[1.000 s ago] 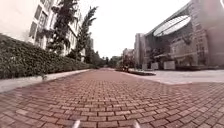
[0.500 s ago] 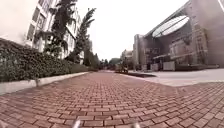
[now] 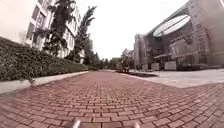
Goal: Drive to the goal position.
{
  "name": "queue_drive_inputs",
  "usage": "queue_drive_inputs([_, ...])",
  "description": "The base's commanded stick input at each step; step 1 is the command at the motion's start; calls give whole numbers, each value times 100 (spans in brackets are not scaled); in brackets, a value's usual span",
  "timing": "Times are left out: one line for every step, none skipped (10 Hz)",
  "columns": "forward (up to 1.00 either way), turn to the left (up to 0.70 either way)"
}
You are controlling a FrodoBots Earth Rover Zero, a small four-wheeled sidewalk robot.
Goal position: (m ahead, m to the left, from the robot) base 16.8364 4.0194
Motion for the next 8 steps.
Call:
queue_drive_inputs([70,0])
queue_drive_inputs([70,0])
queue_drive_inputs([70,0])
queue_drive_inputs([70,0])
queue_drive_inputs([70,0])
queue_drive_inputs([70,0])
queue_drive_inputs([70,0])
queue_drive_inputs([70,0])
